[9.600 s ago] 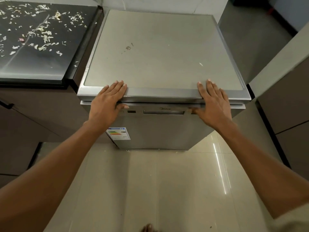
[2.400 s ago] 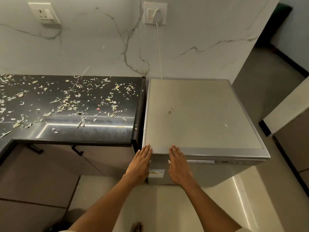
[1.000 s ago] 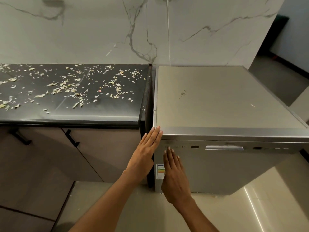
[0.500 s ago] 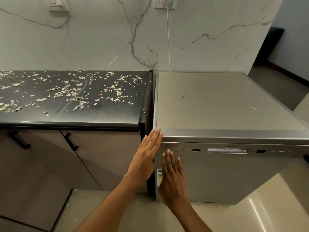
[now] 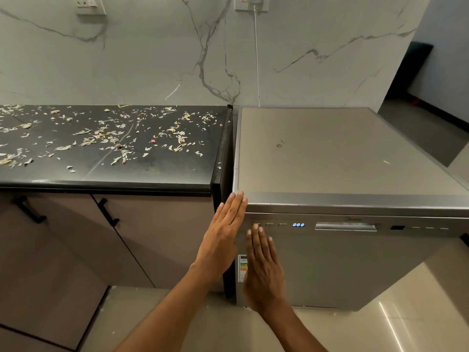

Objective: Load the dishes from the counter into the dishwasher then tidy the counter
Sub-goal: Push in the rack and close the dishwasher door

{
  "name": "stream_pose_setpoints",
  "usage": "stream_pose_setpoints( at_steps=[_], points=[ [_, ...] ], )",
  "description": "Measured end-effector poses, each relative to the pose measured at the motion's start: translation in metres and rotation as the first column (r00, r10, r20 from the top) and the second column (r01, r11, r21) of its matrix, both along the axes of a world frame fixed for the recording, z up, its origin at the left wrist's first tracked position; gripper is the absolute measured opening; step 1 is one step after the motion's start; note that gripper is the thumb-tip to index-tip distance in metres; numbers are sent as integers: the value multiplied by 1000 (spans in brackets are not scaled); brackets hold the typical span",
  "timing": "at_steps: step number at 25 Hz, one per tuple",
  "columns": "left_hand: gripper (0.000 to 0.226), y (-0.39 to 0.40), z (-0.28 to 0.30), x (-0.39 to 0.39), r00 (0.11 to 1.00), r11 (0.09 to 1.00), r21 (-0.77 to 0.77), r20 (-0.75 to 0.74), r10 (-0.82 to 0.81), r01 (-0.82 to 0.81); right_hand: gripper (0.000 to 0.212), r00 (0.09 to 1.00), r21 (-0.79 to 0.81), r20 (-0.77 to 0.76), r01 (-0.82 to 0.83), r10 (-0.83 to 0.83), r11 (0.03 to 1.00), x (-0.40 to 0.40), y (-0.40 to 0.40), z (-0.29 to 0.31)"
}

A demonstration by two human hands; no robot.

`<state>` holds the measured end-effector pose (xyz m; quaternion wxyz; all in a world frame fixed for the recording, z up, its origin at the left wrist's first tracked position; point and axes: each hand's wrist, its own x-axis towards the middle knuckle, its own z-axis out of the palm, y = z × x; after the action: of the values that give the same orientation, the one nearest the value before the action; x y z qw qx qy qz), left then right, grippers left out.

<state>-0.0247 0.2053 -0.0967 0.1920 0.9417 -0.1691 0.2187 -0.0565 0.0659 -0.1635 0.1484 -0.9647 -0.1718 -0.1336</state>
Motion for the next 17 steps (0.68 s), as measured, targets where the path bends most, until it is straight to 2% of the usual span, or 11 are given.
stream_pose_setpoints(
  at_steps=[3, 7, 17],
  points=[
    [109, -3, -2, -1, 1000, 1000, 11, 11, 20, -20, 80, 1000, -30, 10, -19, 19, 999, 0, -5, 1],
    [106, -7, -3, -2, 999, 999, 8, 19, 38, -38, 109, 998, -61, -64, -6, 2, 998, -2, -10, 0],
    [99, -14, -5, -4, 996, 997, 17, 36, 80, -81, 108, 995, -47, -96, 36, -40, 998, -6, -17, -5]
  ],
)
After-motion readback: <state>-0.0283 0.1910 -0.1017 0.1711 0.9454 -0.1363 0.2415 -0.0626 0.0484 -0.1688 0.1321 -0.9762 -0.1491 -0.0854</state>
